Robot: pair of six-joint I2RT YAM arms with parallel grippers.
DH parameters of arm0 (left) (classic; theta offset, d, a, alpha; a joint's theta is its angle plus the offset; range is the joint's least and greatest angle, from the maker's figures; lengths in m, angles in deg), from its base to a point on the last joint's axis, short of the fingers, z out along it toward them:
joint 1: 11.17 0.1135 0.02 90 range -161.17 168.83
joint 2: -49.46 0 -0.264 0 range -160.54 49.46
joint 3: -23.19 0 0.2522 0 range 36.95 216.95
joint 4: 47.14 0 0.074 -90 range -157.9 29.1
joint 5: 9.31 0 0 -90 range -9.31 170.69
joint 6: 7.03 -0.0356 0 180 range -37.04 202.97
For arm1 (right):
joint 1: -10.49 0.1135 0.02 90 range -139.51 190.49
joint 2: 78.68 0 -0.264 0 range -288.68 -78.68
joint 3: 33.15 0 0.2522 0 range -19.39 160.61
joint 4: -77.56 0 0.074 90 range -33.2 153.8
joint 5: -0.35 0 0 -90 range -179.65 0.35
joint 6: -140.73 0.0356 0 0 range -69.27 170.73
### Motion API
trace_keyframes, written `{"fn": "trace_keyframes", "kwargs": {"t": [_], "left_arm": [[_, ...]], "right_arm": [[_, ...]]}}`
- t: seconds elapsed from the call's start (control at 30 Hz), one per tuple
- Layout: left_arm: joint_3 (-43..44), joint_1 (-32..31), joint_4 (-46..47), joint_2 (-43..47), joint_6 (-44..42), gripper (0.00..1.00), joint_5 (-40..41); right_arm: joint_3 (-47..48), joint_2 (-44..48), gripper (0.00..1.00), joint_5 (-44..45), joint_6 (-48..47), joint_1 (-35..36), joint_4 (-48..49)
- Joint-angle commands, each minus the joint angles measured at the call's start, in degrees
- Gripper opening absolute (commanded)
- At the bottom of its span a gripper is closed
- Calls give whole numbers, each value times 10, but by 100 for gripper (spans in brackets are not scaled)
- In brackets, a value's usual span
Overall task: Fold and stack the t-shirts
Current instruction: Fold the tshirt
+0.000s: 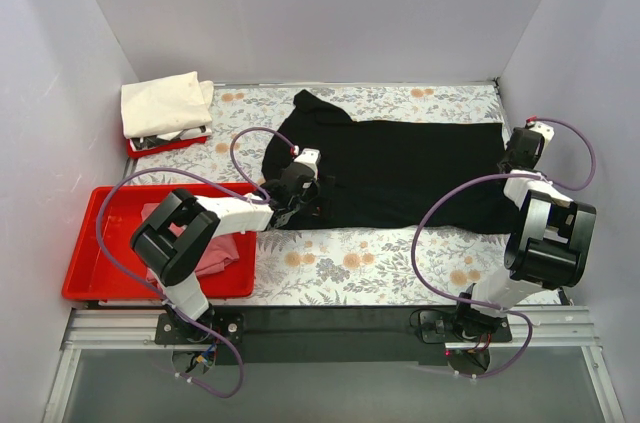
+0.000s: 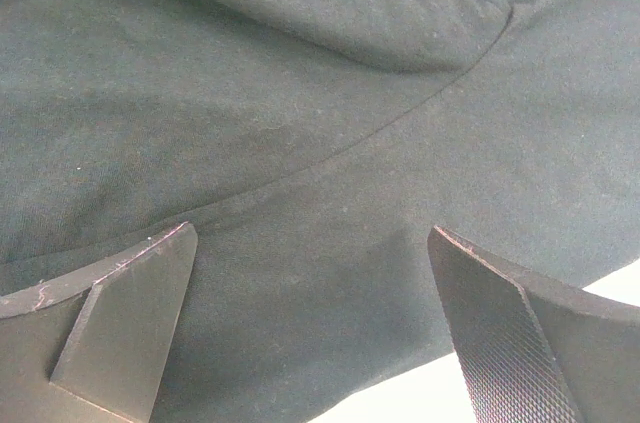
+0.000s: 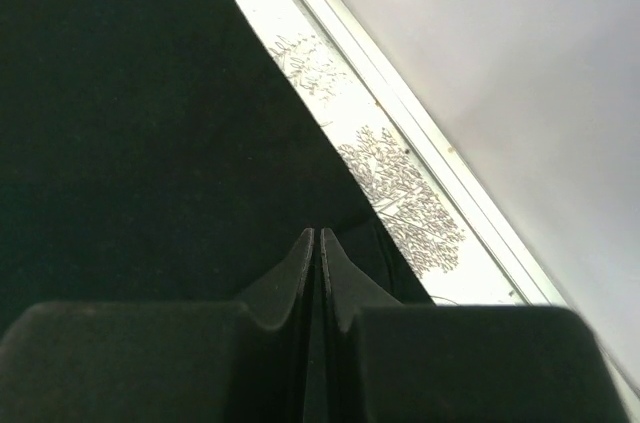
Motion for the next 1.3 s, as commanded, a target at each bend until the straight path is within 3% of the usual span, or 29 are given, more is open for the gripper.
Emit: {"fn": "trace_keyframes", "kwargs": {"t": [0.0,0.23,0.4,0.77,0.87,1.0,1.13,1.27], "left_arm": [[-16,14,-31,8,5,94,19],[-25,20,3,82,7,95,26],[-3,40,20,114,31,95,51],[212,65,-51,-52,41,92,115],[244,65,-54,-95,8,90,105],[305,65,-115,-140,-20,88,151],[266,65,-135,-98,-11,88,206],[209,65,-129,-40,-7,88,177]], "right_arm": [[-4,6,1,28,4,1,5],[-8,16,9,-32,37,1,-9],[-5,31,22,-111,53,1,-9],[-16,45,32,-173,36,1,-8],[-14,43,33,-191,38,1,-8],[-10,37,34,-220,40,1,-8],[-8,40,34,-234,43,1,-5],[-11,45,35,-246,47,1,-1]]}}
